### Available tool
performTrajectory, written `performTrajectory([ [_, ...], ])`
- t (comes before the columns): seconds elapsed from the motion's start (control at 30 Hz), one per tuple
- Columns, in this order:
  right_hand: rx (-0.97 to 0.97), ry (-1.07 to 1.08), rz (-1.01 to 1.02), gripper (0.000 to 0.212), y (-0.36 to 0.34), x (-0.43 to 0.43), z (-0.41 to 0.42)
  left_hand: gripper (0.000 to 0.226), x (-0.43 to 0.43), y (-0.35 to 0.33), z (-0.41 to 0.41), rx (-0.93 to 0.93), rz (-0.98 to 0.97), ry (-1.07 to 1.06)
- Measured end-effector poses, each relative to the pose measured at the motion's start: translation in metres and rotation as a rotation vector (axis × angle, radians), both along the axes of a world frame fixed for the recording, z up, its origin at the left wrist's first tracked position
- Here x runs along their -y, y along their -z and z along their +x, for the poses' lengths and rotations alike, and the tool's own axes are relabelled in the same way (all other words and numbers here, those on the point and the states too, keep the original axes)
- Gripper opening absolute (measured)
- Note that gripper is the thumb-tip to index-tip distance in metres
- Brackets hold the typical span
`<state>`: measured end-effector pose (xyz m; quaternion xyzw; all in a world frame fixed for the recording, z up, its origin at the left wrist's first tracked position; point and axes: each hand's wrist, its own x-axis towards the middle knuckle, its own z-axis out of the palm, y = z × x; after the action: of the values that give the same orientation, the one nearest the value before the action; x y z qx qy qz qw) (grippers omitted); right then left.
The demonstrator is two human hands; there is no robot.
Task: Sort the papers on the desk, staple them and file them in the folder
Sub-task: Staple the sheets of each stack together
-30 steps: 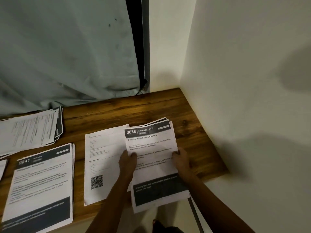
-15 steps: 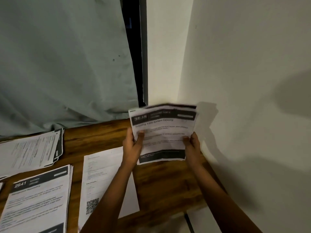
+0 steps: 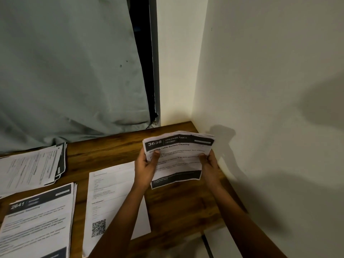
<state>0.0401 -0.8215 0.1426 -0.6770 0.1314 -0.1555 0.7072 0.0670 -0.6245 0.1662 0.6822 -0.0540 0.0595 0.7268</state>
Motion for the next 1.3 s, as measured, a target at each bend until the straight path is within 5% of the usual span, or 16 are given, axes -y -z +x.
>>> performTrajectory([
  [0.07, 0.003, -0.007, 0.004, 0.033, 0.003, 0.0, -0.002, 0.056, -0.001, 0.006, 0.0, -0.017, 0.005, 0.002],
  [0.2, -0.003, -0.019, -0.03, 0.033, 0.01, -0.002, -0.007, 0.029, 0.001, 0.023, -0.002, -0.086, 0.037, -0.021],
  [0.43, 0.003, 0.002, -0.031, 0.034, 0.012, -0.003, -0.007, 0.017, 0.006, 0.021, -0.006, -0.089, 0.013, -0.042],
  [0.67, -0.011, -0.028, 0.001, 0.031, 0.018, -0.001, -0.013, 0.021, 0.0, 0.036, -0.008, -0.148, 0.037, 0.023],
  [1.0, 0.165, 0.019, -0.113, 0.028, -0.028, 0.009, 0.002, 0.037, -0.007, -0.032, 0.009, -0.024, 0.0, 0.162],
  [1.13, 0.191, 0.117, -0.287, 0.022, -0.041, 0.003, 0.005, 0.057, -0.005, -0.039, 0.007, 0.02, -0.064, 0.239],
  [1.23, 0.302, 0.476, -0.769, 0.038, -0.044, -0.004, 0.01, 0.071, -0.004, -0.04, 0.006, 0.028, -0.096, 0.248],
  [1.3, 0.387, 0.501, -1.157, 0.054, -0.049, -0.014, 0.014, 0.072, -0.003, -0.041, 0.006, 0.035, -0.095, 0.235],
])
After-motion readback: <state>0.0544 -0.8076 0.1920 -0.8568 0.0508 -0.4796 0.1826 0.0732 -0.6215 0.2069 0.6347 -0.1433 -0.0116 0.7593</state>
